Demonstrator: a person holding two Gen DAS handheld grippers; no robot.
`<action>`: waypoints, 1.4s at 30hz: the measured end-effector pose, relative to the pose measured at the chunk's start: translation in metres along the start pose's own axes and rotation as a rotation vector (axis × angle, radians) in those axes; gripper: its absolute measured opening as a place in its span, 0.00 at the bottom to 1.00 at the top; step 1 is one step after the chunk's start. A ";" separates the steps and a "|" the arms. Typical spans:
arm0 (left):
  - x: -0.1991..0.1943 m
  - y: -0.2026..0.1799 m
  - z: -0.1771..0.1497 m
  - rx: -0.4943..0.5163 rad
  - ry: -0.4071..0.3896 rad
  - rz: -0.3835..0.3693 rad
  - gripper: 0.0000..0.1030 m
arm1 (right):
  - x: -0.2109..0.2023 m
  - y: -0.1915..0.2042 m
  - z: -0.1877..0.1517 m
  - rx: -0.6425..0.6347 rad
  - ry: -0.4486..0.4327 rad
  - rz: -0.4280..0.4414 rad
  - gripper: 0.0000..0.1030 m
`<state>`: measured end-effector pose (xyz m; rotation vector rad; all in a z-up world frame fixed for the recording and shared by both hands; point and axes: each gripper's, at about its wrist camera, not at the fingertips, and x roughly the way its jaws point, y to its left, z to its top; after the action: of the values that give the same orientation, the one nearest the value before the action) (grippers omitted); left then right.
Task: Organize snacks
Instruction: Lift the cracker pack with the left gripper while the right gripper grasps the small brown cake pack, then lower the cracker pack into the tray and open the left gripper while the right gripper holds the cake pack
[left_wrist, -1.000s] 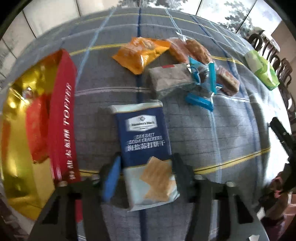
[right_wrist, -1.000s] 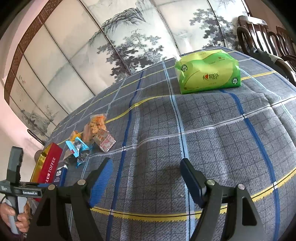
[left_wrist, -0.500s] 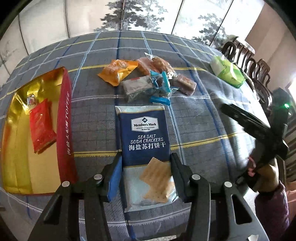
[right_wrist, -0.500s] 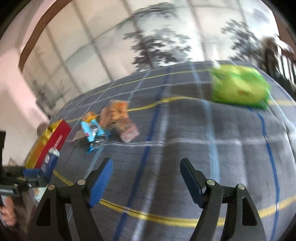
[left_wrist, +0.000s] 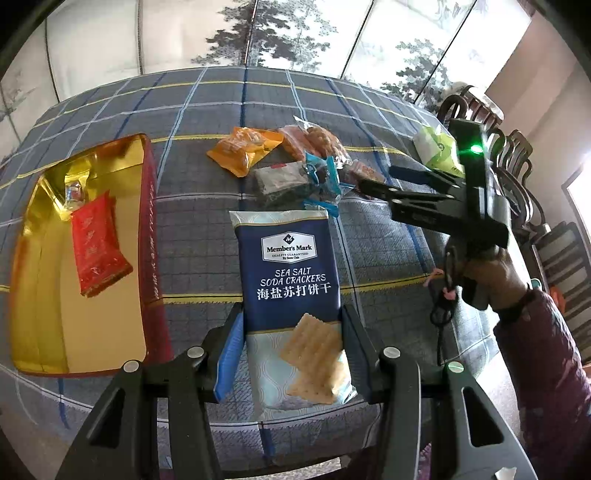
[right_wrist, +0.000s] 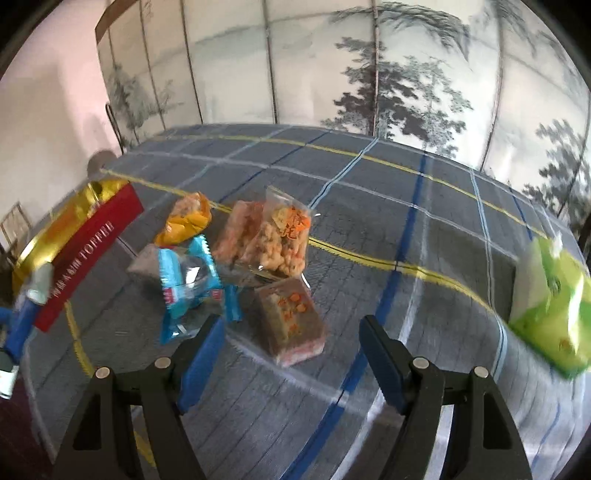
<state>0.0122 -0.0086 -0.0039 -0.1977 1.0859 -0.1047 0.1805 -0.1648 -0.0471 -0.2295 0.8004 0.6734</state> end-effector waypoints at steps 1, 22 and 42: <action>0.000 0.000 0.000 0.001 -0.001 0.000 0.45 | 0.006 0.000 0.001 -0.003 0.017 0.006 0.60; -0.045 0.048 -0.006 -0.086 -0.091 -0.007 0.45 | -0.045 -0.045 -0.065 0.392 -0.046 -0.265 0.28; -0.049 0.174 0.008 -0.151 -0.130 0.247 0.45 | -0.039 -0.045 -0.061 0.401 -0.012 -0.315 0.28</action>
<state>-0.0059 0.1715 0.0052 -0.2013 0.9813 0.2097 0.1538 -0.2439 -0.0630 0.0144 0.8477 0.2097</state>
